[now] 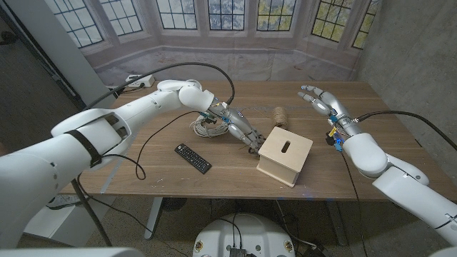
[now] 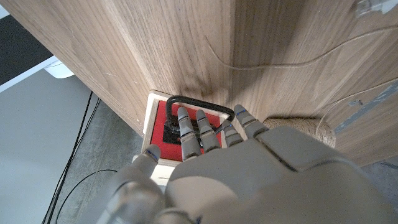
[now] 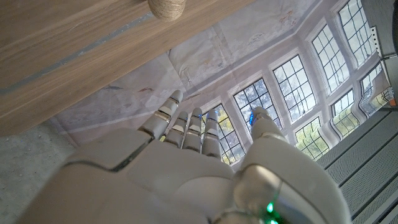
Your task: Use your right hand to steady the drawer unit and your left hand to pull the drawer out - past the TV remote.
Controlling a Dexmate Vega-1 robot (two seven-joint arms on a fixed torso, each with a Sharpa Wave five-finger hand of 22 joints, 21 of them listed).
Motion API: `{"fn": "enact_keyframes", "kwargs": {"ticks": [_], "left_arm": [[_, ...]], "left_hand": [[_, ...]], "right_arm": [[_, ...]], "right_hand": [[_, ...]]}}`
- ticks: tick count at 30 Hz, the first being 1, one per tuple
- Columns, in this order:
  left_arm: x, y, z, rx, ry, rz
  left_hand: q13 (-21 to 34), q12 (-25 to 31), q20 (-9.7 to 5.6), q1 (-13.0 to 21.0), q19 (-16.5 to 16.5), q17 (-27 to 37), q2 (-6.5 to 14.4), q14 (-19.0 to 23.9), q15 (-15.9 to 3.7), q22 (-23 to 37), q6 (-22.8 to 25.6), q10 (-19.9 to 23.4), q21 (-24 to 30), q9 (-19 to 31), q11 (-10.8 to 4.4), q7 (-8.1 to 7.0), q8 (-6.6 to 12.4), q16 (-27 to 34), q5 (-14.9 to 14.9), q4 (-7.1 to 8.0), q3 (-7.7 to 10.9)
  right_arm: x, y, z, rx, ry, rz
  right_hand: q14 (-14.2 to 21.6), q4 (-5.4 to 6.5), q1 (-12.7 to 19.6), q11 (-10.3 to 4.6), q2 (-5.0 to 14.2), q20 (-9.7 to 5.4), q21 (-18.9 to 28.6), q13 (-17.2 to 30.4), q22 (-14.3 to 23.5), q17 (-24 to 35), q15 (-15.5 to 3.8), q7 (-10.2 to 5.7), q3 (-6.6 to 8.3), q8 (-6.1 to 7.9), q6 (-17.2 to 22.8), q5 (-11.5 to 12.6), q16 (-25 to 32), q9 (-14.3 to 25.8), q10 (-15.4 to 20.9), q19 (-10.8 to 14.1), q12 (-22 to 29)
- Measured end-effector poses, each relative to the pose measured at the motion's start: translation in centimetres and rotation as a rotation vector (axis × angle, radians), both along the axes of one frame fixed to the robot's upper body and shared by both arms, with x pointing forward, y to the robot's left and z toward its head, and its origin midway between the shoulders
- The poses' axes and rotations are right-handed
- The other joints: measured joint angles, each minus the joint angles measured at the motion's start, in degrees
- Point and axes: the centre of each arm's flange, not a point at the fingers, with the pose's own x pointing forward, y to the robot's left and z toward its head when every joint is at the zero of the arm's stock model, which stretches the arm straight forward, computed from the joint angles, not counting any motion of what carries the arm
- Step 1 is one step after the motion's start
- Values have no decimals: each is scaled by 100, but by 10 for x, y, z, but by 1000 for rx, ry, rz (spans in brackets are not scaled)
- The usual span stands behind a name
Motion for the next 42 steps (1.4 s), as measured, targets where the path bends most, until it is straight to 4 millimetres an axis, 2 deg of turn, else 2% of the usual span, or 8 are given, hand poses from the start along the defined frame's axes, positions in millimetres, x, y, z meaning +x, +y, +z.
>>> {"fn": "enact_keyframes", "kwargs": {"ticks": [16,42], "left_arm": [[3,9,0,22,8,19],[2,10,11,25,-4,8]], "left_hand": [[0,1,0,0,0,16,0,144,16,0,0,76,0,0,11,0,0,65,22,6,-37],[0,1,0,0,0,11,0,135,7,0,20,95,0,10,-10,-21,0,43,22,14,-77]], "right_arm": [[2,4,3,-4,-2,8],[1,2,4,4,-1,13]], "right_hand": [[0,8,30,0,30,0,0,13,0,0,0,0,-40,0,0,0,0,0,0,0,0],[0,8,30,0,30,22,0,12,0,0,0,-1,-40,0,-1,0,0,0,0,22,0]]}}
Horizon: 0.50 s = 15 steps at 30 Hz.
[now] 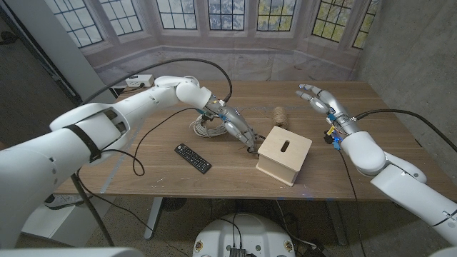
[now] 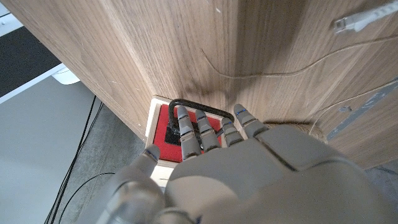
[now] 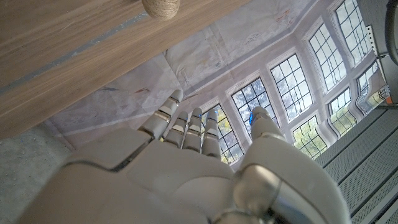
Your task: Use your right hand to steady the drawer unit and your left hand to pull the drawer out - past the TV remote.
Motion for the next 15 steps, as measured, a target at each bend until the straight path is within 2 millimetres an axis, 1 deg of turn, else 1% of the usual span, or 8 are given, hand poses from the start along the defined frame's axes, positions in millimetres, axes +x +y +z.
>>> {"fn": "enact_keyframes", "kwargs": {"ticks": [7,15], "left_arm": [[1,0,3,6,-2,1],[4,0,6,14,2,6]], "left_hand": [[0,0,0,0,0,2,0,22,-21,0,0,0,0,19,0,0,0,2,0,0,0],[0,0,0,0,0,-3,0,31,-31,0,0,0,0,18,0,0,0,1,0,0,1]], "right_arm": [[-1,0,1,-10,0,3],[-6,6,4,-57,-2,-1]], "right_hand": [[0,0,0,0,0,0,0,0,0,0,0,0,0,0,0,0,0,0,0,0,0],[0,24,0,0,0,0,0,-1,0,0,0,0,-24,0,0,0,0,0,0,0,0]]}}
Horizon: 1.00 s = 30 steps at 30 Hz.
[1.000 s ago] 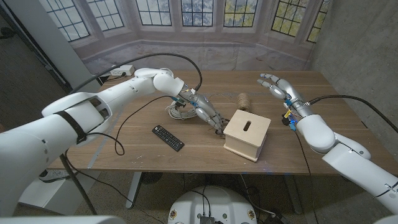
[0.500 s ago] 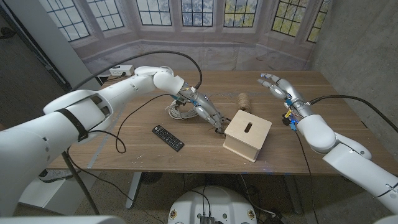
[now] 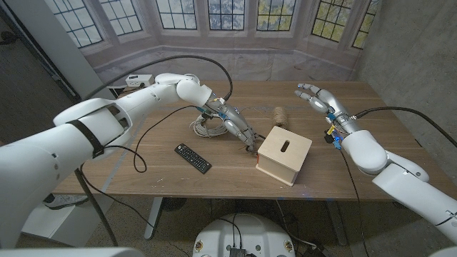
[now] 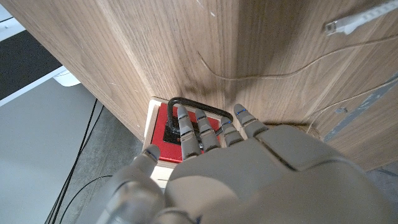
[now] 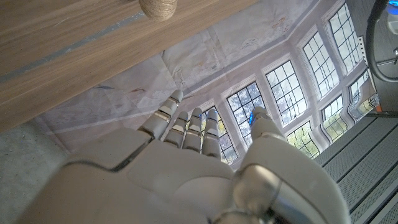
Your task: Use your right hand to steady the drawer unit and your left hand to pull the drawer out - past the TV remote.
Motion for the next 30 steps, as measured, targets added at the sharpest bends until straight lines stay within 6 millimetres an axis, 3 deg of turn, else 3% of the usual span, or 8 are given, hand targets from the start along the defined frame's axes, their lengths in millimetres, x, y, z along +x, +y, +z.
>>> {"fn": "enact_keyframes", "kwargs": {"ticks": [30], "left_arm": [[11,3,3,-24,6,4]], "left_hand": [[0,0,-21,0,21,0,0,-1,0,0,0,0,0,-1,0,0,-41,-4,0,1,-49]], "right_arm": [[-29,46,-3,-238,36,-74]], "right_hand": [[50,74,0,-31,0,0,0,0,0,29,-9,-10,-74,0,52,0,0,0,31,0,0]]}}
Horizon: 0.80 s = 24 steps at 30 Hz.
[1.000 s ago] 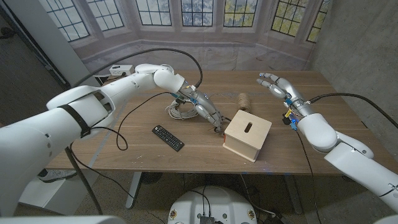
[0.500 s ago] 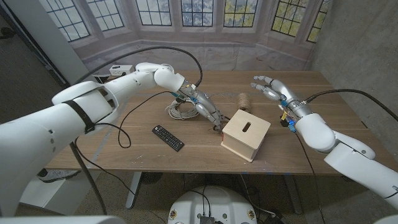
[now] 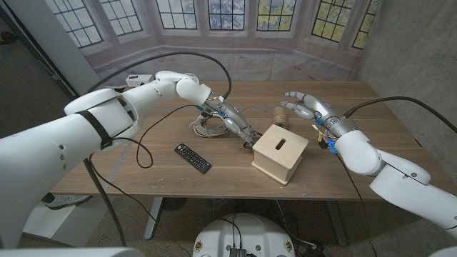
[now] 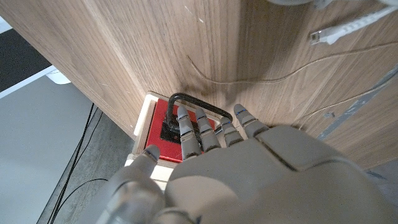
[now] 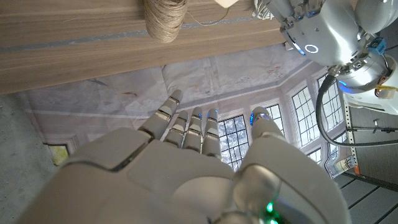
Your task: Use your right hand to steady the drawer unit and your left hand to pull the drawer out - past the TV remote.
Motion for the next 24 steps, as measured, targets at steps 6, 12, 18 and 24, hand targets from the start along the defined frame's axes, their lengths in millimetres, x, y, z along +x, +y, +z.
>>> {"fn": "enact_keyframes", "kwargs": {"ticks": [6,12,18,24], "left_arm": [[2,2,1,-5,0,4],[5,4,2,-10,0,11],[7,4,3,-6,0,20],[9,3,4,-7,-4,20]], "left_hand": [[0,0,0,0,0,-1,0,0,0,0,0,0,0,0,0,0,0,-1,22,0,0],[0,0,0,-30,0,-2,30,0,0,0,0,0,0,0,0,0,1,-1,22,0,0],[0,0,0,-30,0,-3,30,0,0,0,0,0,0,0,0,0,1,-11,22,0,0],[0,0,0,-5,0,-5,55,0,0,0,0,0,0,-1,0,0,1,-17,22,0,1]], "right_arm": [[-2,5,-2,-54,15,-42],[-8,12,-3,-93,19,-44],[-19,27,-3,-114,10,-5],[-19,25,-8,-180,59,-103]], "right_hand": [[32,22,-13,14,11,0,0,0,0,0,-32,-29,-22,0,33,0,0,0,46,0,0],[103,29,-48,23,0,-31,0,0,0,0,-42,-41,-29,0,83,0,45,0,85,31,0],[103,70,-118,30,25,-31,0,-1,0,19,-42,-41,-70,0,82,0,45,0,93,31,0],[82,255,-413,-66,110,-31,0,0,0,53,-63,-75,-188,0,49,0,45,31,37,31,0]]}}
